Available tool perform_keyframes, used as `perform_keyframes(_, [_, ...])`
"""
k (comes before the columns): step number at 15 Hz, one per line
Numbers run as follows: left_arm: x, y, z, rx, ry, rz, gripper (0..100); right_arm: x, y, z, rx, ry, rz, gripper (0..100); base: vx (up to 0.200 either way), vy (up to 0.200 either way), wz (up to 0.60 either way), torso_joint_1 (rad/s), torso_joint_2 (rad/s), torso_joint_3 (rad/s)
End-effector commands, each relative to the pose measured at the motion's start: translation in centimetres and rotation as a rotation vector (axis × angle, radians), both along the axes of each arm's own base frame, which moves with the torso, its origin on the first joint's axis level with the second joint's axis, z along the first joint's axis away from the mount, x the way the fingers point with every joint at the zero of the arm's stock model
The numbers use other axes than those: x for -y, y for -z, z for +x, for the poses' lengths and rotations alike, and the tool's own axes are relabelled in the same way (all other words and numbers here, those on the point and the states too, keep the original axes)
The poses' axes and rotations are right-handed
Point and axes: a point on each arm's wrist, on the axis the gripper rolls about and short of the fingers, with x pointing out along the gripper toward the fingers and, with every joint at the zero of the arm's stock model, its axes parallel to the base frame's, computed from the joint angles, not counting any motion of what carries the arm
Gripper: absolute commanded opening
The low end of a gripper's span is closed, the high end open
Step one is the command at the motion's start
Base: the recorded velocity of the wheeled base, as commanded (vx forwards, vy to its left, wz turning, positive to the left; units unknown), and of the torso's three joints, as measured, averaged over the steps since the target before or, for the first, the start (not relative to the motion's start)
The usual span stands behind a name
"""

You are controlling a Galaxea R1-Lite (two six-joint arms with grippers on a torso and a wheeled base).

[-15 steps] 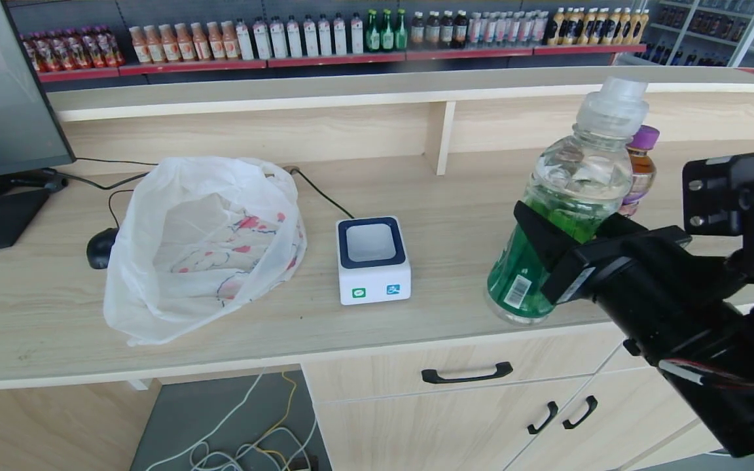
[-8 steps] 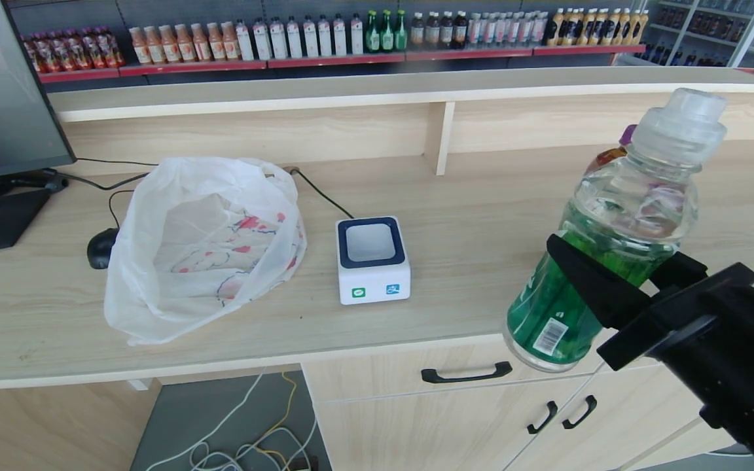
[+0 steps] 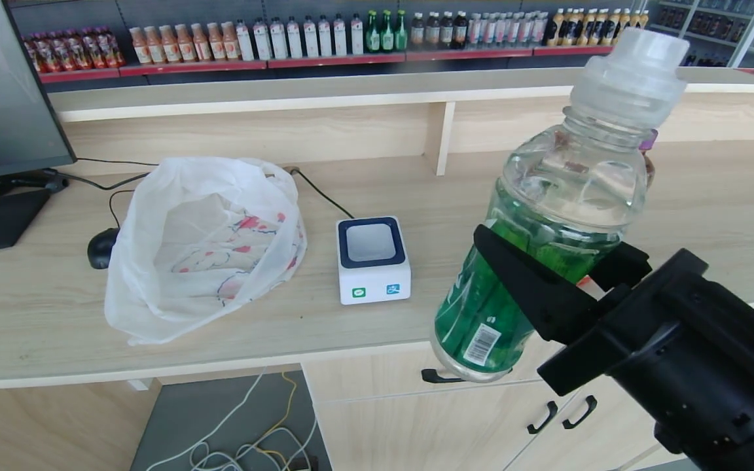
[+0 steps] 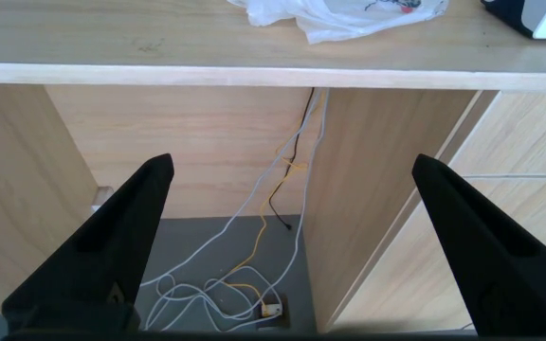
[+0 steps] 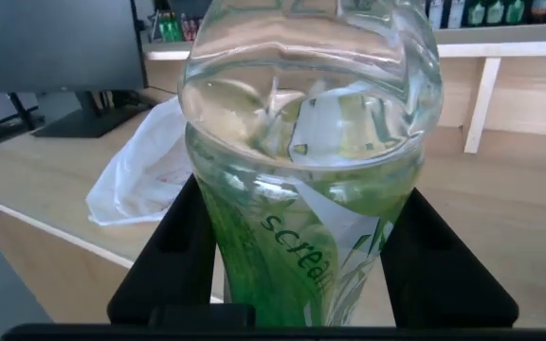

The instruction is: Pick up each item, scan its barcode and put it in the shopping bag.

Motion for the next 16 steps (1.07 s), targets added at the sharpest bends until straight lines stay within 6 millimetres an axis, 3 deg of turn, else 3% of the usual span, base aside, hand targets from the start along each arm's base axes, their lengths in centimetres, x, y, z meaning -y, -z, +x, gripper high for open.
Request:
perform_keyframes(1, [0.0,0.0,0.0,0.001,-0.001,0.0,100,-2.1,-0.5,0.3,-0.012,-0.044,0.039,0,0.0,0.0,0.0,0.0,0.0,0.0])
perform_keyframes(8, [0.0,0.0,0.0,0.001,-0.001,0.0,100,-2.8,-2.1,-0.5,-0.077,-0.143,0.194,0,0.0,0.0,0.0,0.0,0.0,0.0])
perform_keyframes(16, [0.0,0.0,0.0,0.001,0.0,0.0,100,-1.4,-3.7,-1.8,-0.119,-0.228,0.34,0,0.0,0.0,0.0,0.0,0.0,0.0])
